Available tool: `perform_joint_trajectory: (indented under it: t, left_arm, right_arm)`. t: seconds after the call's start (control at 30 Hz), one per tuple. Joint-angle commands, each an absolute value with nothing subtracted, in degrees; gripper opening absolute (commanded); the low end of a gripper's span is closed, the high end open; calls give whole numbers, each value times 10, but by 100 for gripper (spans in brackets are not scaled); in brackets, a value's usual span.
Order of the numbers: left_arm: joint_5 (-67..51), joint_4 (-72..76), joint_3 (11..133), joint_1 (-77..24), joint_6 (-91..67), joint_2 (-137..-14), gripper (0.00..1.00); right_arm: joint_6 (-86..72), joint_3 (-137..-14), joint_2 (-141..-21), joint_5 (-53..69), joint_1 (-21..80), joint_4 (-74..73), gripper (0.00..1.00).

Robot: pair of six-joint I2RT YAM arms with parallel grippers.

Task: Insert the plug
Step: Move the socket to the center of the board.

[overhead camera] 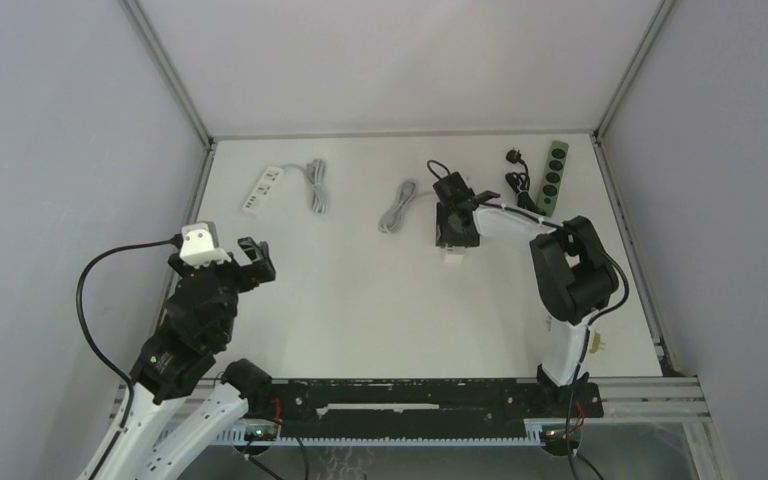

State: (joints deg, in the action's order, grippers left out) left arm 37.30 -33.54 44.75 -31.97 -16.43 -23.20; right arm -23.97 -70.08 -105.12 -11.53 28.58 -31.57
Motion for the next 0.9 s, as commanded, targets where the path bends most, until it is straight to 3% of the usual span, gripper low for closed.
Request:
perform_joint_trajectory:
  t: [0.0, 0.07, 0.2, 0.33, 0.87]
  left_arm:
    - [371, -311, 440, -310, -152, -232, 100]
    - [369, -311, 439, -308, -152, -233, 100]
    - [365, -310, 439, -304, -153, -237, 100]
    - [361, -309, 437, -300, -153, -246, 100]
    - [359, -307, 450, -258, -157, -337, 100]
  right_arm:
    - [-221, -782, -1096, -130, 266, -279, 48]
    - [-220, -808, -1120, -137, 261, -282, 50]
    - [-219, -841, -1147, -136, 257, -285, 68]
    - [-219, -830, -1123, -128, 260, -277, 78]
    - [-230, -578, -830, -137, 281, -188, 95]
